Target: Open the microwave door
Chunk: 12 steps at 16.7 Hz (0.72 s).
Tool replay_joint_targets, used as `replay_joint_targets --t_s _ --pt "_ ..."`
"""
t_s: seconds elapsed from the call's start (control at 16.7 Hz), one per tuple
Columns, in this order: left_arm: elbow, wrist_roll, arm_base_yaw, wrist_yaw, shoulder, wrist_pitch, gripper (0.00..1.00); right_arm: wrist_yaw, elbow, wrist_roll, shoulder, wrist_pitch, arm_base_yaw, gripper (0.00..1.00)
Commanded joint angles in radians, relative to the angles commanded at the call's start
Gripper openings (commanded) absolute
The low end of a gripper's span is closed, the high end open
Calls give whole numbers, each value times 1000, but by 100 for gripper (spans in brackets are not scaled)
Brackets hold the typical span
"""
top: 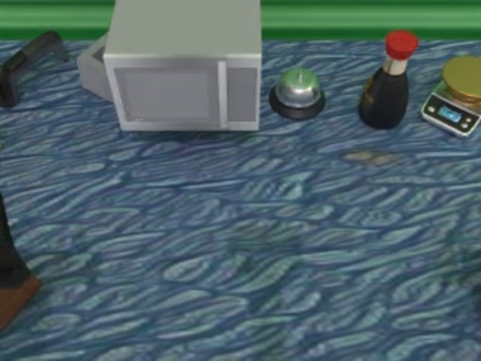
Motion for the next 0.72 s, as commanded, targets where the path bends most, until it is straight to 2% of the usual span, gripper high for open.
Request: replay_joint_targets --t_s 0.18,0.36,0.72 --pt "10 -4 -5 -2 10 -3 100 0 0 0 0 0 0 100" --pt "102 -39 -46 -27 103 -31 100 0 0 0 0 0 0 100" --pt "492 -174 -206 -129 576 -157 100 0 0 0 0 0 0 100"
